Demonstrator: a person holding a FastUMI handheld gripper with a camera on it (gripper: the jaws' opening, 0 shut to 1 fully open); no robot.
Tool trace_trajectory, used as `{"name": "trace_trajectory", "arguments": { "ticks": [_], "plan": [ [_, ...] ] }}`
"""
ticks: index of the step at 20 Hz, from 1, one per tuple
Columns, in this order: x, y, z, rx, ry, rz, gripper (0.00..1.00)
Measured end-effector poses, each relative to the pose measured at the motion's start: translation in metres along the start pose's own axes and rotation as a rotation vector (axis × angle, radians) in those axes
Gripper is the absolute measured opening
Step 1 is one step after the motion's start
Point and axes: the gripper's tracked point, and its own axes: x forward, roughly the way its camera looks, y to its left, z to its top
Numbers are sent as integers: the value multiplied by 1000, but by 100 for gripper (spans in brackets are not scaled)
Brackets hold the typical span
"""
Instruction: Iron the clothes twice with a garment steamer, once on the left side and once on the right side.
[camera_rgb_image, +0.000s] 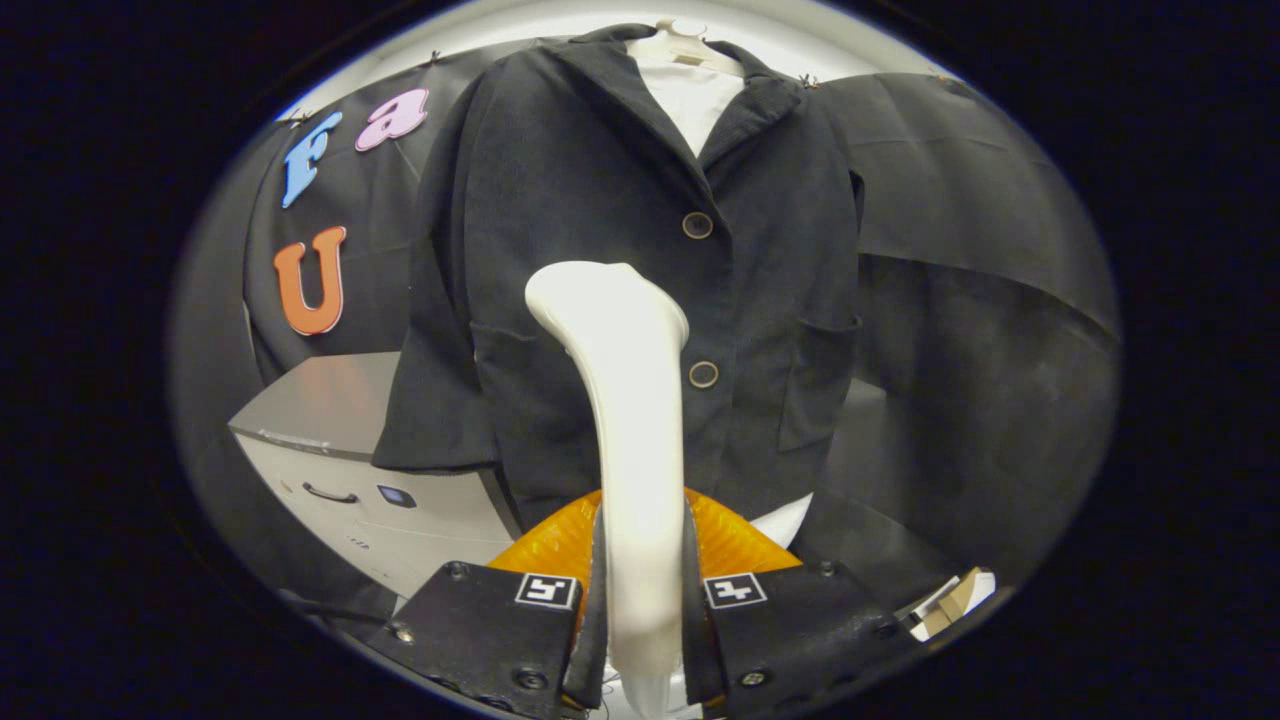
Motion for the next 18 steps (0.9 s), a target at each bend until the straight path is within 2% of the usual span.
{"name": "trace_trajectory", "arguments": {
  "ticks": [18],
  "plan": [
    [21, -4, -89, -42, 118, -30, 33]
  ]
}}
